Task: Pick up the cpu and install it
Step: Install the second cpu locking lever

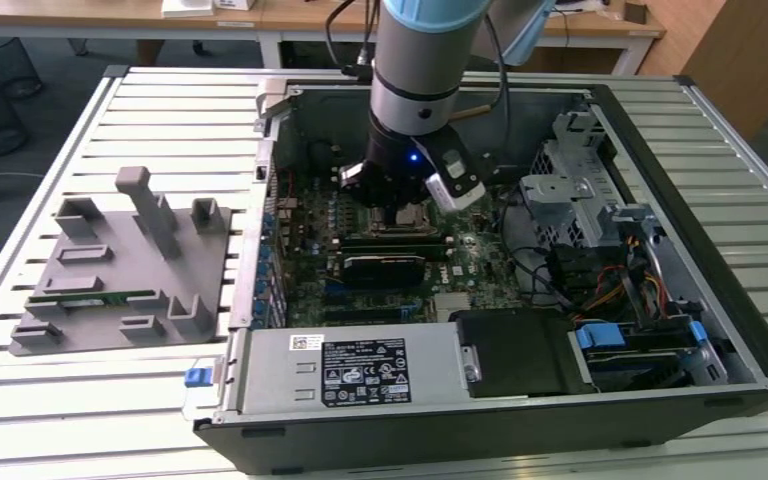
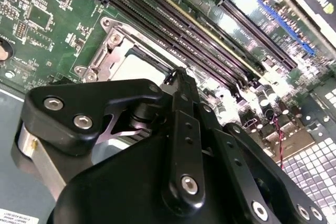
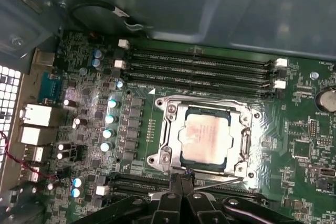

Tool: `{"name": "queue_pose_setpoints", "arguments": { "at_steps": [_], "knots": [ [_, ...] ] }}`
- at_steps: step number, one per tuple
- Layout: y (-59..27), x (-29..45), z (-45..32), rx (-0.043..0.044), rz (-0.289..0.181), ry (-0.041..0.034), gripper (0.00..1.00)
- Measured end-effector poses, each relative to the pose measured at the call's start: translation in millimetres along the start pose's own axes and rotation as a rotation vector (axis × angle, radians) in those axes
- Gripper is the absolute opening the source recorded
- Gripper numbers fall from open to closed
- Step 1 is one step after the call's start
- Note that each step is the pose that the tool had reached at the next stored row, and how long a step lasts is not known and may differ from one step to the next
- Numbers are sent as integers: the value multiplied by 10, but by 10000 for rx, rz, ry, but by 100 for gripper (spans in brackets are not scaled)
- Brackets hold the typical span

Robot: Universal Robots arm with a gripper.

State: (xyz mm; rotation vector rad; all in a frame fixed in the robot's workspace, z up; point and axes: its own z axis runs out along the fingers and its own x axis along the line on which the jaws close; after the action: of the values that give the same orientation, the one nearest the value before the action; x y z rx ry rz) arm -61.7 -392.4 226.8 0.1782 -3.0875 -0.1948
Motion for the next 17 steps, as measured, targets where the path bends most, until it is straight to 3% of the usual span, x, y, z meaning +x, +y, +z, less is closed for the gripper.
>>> {"name": "queue_pose_setpoints", "arguments": {
  "at_steps": [8, 17],
  "knots": [
    [-67, 71, 24, -65, -4, -8, 11],
    [-72, 73, 47, -69, -4, -6, 11]
  ]
}}
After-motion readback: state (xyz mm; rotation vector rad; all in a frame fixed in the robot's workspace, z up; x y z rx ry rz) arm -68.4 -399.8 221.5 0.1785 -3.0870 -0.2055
